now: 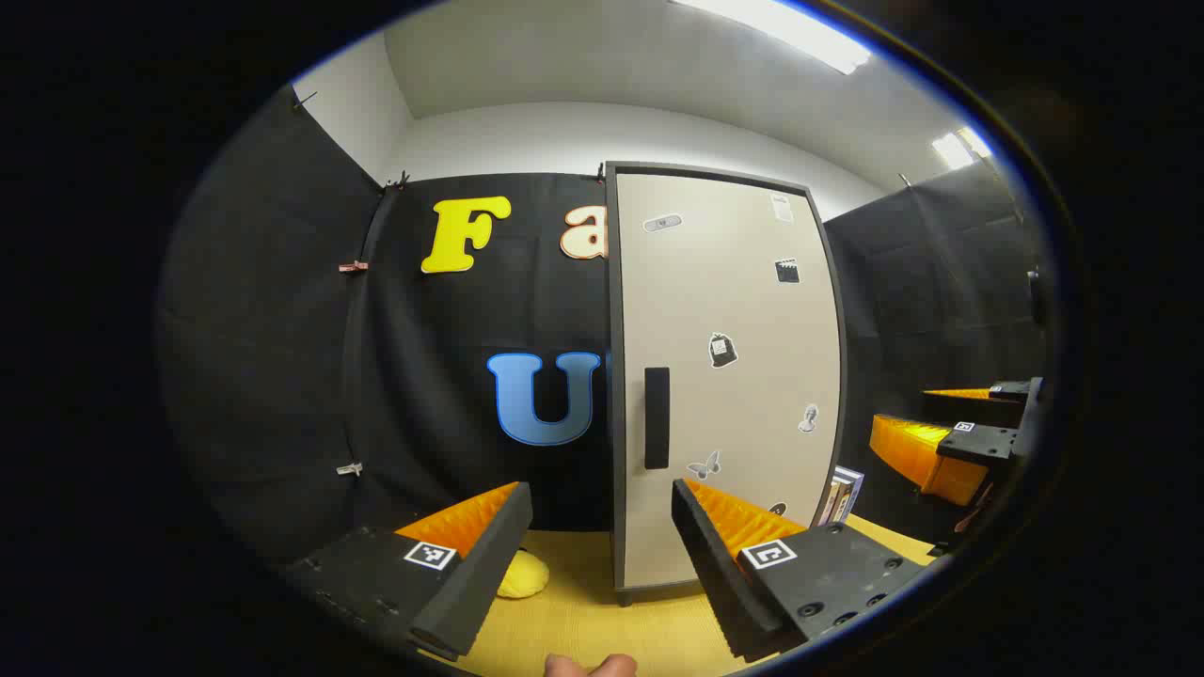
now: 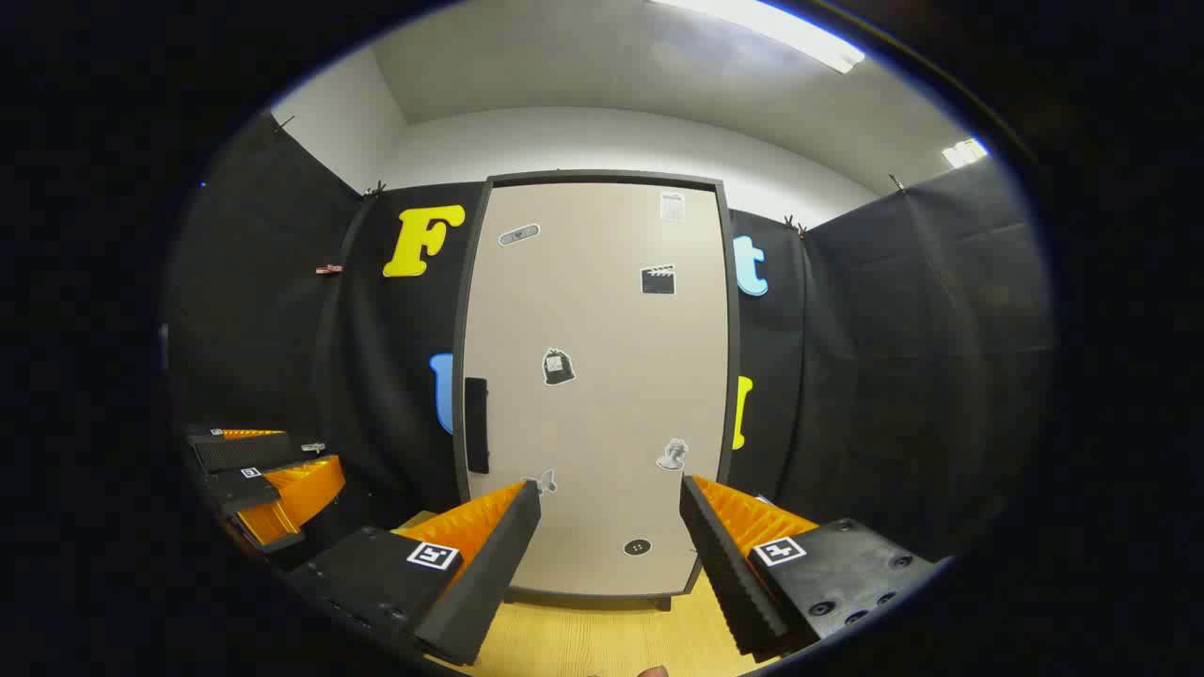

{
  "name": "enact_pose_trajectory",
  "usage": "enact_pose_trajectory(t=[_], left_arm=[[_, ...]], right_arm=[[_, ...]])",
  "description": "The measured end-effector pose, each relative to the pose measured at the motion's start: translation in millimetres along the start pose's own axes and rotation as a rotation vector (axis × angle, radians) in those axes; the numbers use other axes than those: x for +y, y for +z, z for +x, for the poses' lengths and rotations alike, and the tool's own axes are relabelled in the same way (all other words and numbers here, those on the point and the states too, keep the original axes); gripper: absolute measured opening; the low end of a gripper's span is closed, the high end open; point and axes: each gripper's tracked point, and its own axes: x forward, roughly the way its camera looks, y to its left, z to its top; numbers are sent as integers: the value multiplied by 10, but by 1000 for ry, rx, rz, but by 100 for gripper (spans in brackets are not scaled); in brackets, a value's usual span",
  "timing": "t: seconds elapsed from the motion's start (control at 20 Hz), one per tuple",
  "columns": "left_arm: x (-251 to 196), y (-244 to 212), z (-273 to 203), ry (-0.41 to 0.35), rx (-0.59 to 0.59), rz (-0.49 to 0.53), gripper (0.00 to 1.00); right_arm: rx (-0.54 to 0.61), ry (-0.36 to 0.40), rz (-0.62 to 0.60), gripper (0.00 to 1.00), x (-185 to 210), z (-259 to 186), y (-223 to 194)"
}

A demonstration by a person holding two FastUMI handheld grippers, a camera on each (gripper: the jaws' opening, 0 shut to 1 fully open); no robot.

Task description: Open the cabinet door with the right hand, grasp the bottle in the cabinet with the left hand and place it on the coaster, then close the cabinet door with the right hand.

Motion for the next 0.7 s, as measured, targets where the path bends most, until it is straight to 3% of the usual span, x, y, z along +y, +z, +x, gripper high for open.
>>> enact_pose_trajectory(t=[0.2, 0.35, 0.5, 0.7], left_arm=[[35, 34, 14, 8, -14, -1, 95], [-46, 45, 10, -37, -14, -32, 95], [76, 77, 1, 3, -25, -2, 95], [51, 22, 13, -9, -13, -29, 94]], right_arm=[[-14, -3, 1, 97, -12, 1, 46], [-11, -5, -6, 97, -5, 14, 31], [-16, -9, 12, 97, 11, 44, 44], [-30, -27, -4, 97, 8, 61, 64]])
